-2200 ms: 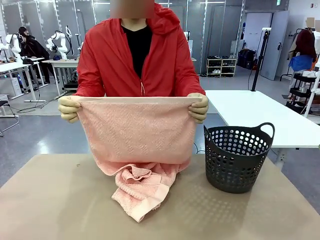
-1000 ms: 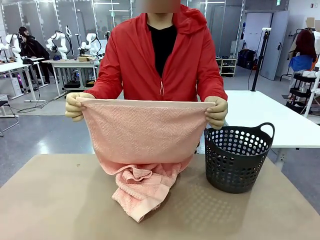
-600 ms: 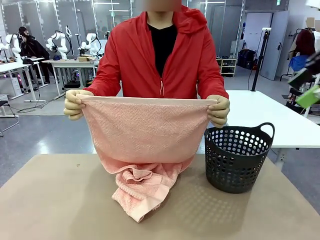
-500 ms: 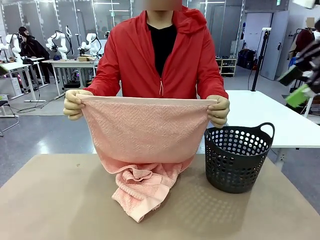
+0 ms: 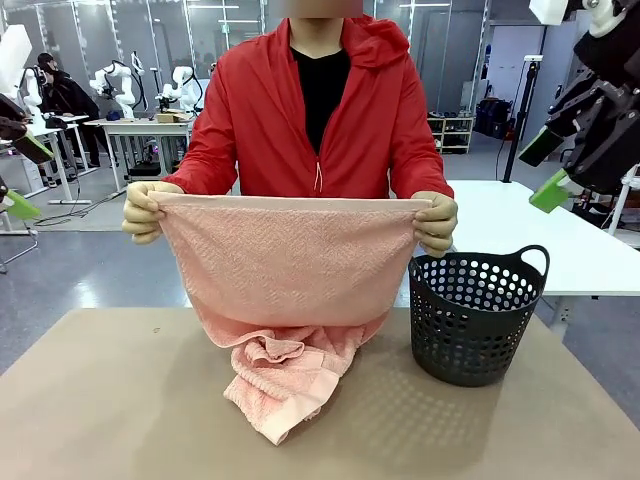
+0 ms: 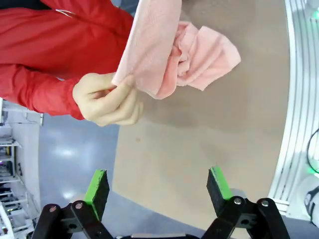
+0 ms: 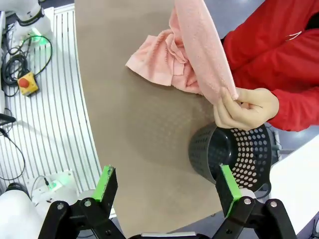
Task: Fold the towel.
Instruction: Grab the top end of the 100 cm Hotel Towel extended by the human.
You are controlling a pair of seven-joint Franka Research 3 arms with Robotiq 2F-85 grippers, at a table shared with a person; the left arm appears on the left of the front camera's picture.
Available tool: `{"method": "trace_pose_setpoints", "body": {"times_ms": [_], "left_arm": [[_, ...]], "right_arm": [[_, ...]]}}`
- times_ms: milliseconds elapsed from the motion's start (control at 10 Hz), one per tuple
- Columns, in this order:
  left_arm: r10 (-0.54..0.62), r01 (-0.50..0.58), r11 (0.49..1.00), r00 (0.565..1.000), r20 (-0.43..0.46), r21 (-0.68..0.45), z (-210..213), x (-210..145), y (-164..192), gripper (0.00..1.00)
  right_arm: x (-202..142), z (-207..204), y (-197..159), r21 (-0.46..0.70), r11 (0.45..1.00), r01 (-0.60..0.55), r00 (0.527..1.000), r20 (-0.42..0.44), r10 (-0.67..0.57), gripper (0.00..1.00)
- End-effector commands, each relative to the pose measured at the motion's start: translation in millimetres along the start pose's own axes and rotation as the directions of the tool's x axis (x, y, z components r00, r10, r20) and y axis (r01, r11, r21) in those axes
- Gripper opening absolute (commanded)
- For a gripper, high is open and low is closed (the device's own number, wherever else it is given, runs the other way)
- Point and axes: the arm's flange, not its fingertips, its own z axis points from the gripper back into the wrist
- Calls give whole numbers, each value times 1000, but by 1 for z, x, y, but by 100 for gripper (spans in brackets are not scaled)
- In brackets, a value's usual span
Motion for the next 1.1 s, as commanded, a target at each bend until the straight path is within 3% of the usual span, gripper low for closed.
{"method": "trace_pose_setpoints", "body": {"times_ms": [0, 300, 400, 500, 600, 1000], "left_arm": [[3, -2, 1000, 1000, -11, 16, 4, 0, -1, 100], [-4, 4, 1000, 1000, 0, 2, 3, -1, 0, 100], [-74, 74, 997, 997, -38, -14, 4, 18, -3, 100], [-77, 76, 997, 996, -49, -24, -1, 44, 4, 100], [-63, 60, 997, 995, -79, -45, -9, 60, 10, 100], [-106, 96, 993, 981, -165, -69, -35, 122, 27, 100]], "right_arm": [[-3, 3, 2, -1, 1000, 18, 1000, 3, -18, 100], [-2, 3, 0, 7, 1000, -5, 1000, 11, 5, 100], [18, -4, 5, 16, 996, -86, 996, -3, 86, 100], [44, -10, 3, 24, 989, -145, 989, -5, 145, 100], [63, -19, 0, 0, 984, -175, 981, -79, 175, 100], [115, -40, -22, -26, 970, -241, 956, -178, 232, 100]]}}
